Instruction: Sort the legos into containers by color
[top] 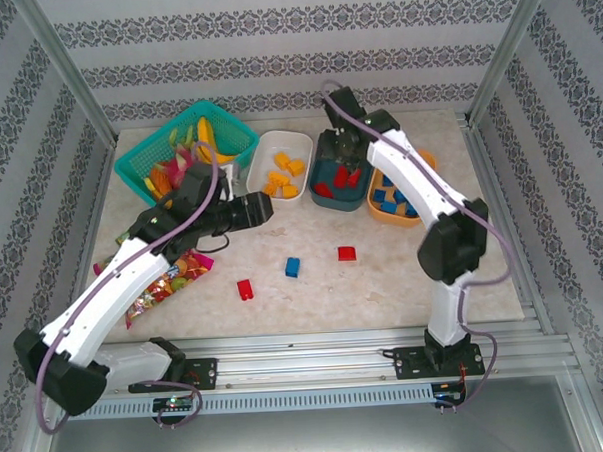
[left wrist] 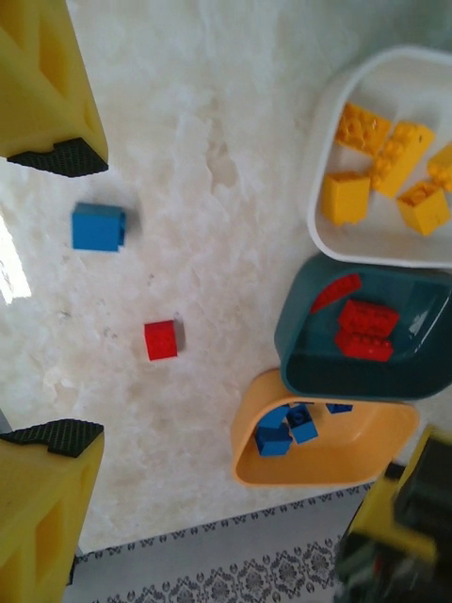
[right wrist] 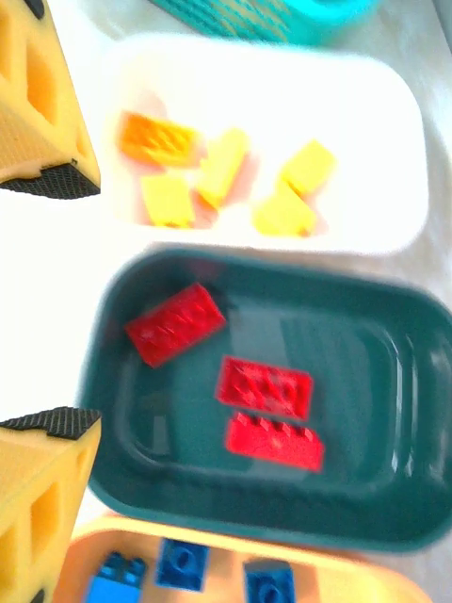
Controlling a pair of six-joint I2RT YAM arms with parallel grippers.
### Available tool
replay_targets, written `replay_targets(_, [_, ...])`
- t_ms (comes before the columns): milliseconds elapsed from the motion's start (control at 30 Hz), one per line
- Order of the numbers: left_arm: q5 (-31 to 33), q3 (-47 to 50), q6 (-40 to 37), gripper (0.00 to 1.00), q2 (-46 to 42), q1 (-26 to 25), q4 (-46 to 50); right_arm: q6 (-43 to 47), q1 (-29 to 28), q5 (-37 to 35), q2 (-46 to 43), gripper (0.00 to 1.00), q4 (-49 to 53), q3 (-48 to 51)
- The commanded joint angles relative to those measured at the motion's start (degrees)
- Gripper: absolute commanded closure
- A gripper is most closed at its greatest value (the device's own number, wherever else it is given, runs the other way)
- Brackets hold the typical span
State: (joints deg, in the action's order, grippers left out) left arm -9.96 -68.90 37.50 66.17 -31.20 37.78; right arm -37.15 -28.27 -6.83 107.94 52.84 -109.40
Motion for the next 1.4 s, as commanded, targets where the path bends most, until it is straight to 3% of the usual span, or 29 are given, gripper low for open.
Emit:
replay_targets(0, [3.46, 3.23, 0.19, 0.28, -5.37, -0.75, 6.23, -1.61, -5.67, -0.93, -5.18, 0.37, -1.48, 9.75])
replay_targets(167, [4.14, 8.84, 1.14, 0.27, -12.99, -0.77, 10.93, -9.36, -14.57, -0.44, -12.68, 0.29, -4.38, 24.03])
replay_targets(300, [3.55, 12.91, 2.73, 0.27, -18.25, -0.79, 13.33, -16.18, -20.06, 3.01, -12.37, 0.23, -7.25, 30.93])
replay_targets(467, [2.07, 16.97, 3.50, 0.27, -22.63, -0.84, 15.96, -20.24, -24.65, 5.08, -6.68, 0.18, -7.74, 30.50])
replay_targets(667, [-0.31, 22.03, 6.64, 0.25, -28.73, -0.79, 15.93, -23.72, -24.73, 6.04, -0.36, 0.17, -10.99, 31.02])
replay_targets(933, [-3.05, 26.21, 10.78, 0.23, -35.68, -0.80, 15.69, -25.04, -24.51, 6.47, 7.11, 0.31, -13.00, 28.32])
replay_targets(1367, [-5.06, 24.64, 9.45, 0.24, -34.54, -0.79, 13.45, -21.79, -25.06, 0.53, 2.98, 0.77, -8.33, 27.39])
